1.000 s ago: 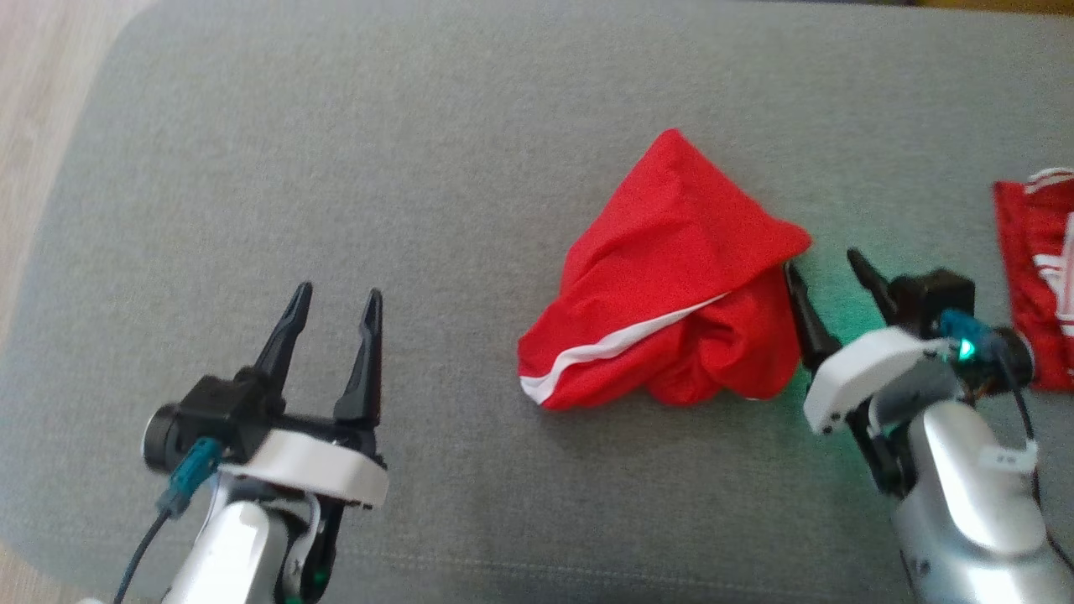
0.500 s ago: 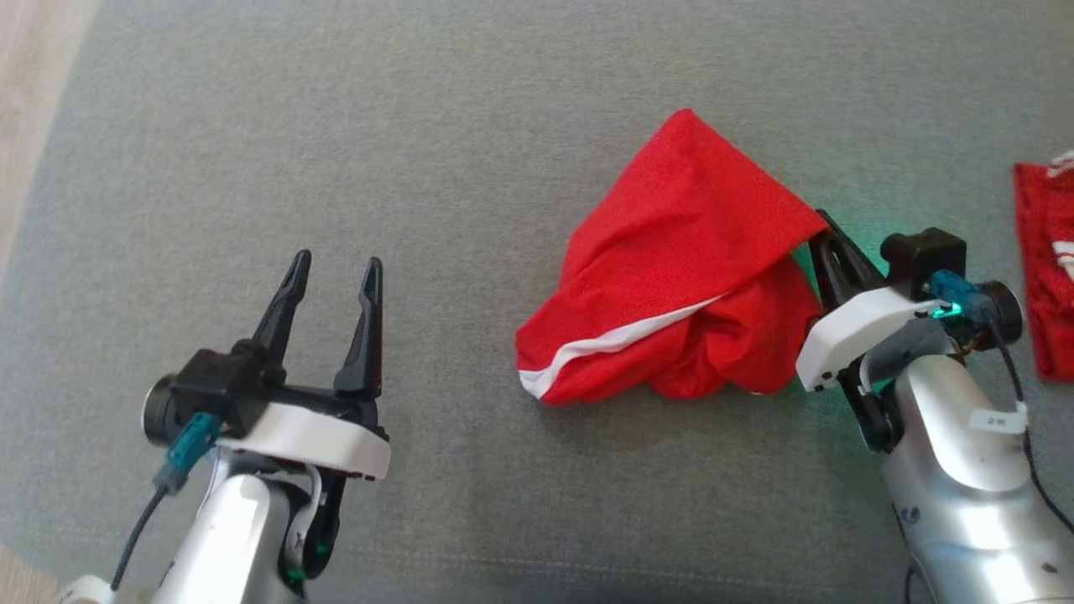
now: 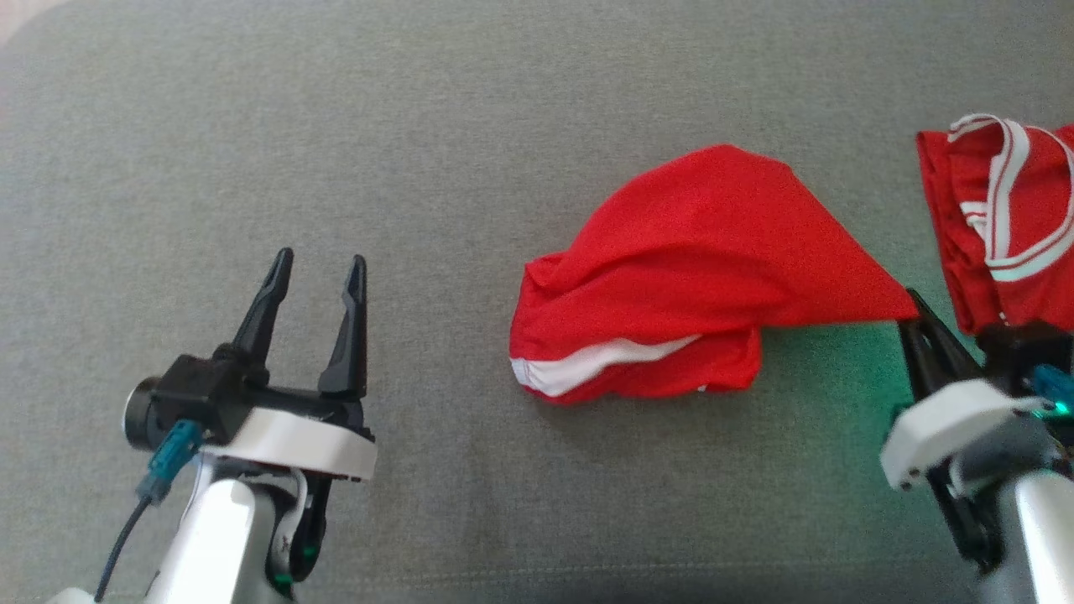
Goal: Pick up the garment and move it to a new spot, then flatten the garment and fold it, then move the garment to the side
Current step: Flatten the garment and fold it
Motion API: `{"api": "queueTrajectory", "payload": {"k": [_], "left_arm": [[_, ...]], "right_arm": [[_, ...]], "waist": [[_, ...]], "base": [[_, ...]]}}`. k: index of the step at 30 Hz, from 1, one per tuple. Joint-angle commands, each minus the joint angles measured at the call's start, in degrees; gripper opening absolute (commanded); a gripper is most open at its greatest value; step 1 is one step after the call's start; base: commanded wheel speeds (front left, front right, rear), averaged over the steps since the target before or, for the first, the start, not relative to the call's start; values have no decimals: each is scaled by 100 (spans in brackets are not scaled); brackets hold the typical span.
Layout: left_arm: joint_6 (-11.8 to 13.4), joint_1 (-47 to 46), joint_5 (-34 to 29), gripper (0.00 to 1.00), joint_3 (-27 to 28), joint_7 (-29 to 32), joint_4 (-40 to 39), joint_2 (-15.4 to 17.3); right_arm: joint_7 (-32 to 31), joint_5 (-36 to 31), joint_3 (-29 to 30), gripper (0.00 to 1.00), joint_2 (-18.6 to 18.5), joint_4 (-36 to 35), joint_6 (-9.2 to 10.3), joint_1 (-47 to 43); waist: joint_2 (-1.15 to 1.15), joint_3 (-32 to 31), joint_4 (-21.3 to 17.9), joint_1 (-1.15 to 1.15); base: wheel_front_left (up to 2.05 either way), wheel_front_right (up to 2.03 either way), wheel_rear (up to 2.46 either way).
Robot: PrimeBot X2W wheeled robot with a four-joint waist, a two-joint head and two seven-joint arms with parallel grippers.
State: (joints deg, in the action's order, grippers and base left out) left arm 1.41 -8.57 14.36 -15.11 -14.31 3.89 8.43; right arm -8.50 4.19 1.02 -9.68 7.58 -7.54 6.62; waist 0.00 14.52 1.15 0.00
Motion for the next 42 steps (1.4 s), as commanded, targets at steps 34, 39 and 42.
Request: {"api": "queueTrajectory", "payload": {"k": [34,39,42], "left_arm": [[-517,-474,-265,100,234,-69,-67,-470],[-555,-533,-280,100,200,-69,-40,-500],[-566,-544,-300,100,186,-69,-25,-515]], "right_arm": [[-4285,1000,232,0,-462,-617,5,1851],[-4016,1029,282,0,-325,237,5,2266],[-3625,1080,183,100,-292,660,5,2409]], "waist": [[0,459,817,0],[0,509,907,0],[0,509,931,0]], "base": [[0,0,0],[0,0,0],[0,0,0]]}}
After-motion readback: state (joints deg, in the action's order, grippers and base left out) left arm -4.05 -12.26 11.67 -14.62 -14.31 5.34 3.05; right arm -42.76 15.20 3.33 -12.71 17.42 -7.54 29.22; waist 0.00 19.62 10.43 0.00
